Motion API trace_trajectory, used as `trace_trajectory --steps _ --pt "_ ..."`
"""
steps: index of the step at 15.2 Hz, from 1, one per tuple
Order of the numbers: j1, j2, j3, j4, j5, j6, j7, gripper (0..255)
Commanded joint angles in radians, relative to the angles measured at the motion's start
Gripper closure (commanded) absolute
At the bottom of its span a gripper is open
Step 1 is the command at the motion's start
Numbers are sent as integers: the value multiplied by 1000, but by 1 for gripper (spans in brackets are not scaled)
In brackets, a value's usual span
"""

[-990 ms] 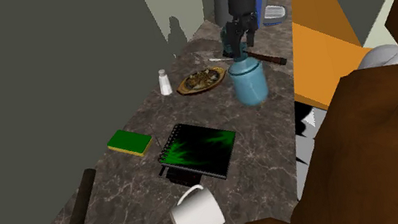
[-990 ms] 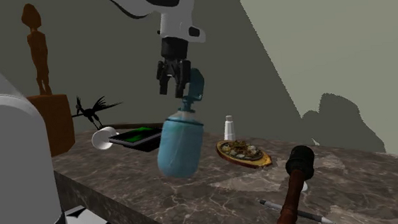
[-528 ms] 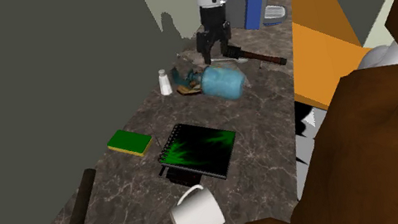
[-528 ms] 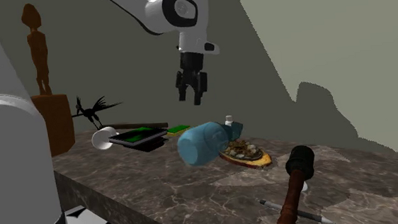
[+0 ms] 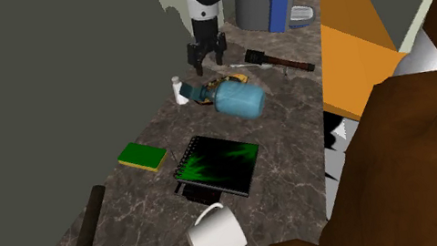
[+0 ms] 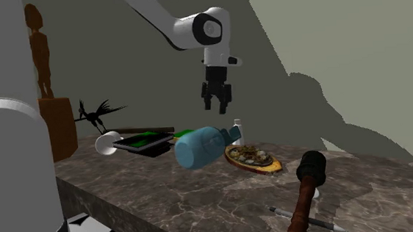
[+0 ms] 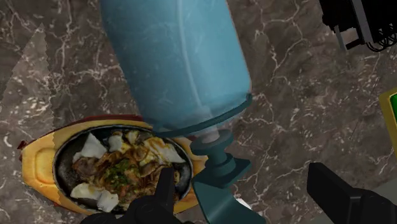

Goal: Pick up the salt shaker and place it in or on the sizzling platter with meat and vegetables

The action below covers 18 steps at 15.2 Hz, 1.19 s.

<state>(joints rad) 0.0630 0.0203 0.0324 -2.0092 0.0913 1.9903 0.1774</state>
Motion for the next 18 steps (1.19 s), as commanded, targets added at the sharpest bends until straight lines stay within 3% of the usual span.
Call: trace_trajectory --steps 1,10,18 --pt "1 77 1 73 -5 18 15 0" --pt "18 416 -4 464 -30 24 91 0" --pt "22 462 -3 429 -29 106 92 0"
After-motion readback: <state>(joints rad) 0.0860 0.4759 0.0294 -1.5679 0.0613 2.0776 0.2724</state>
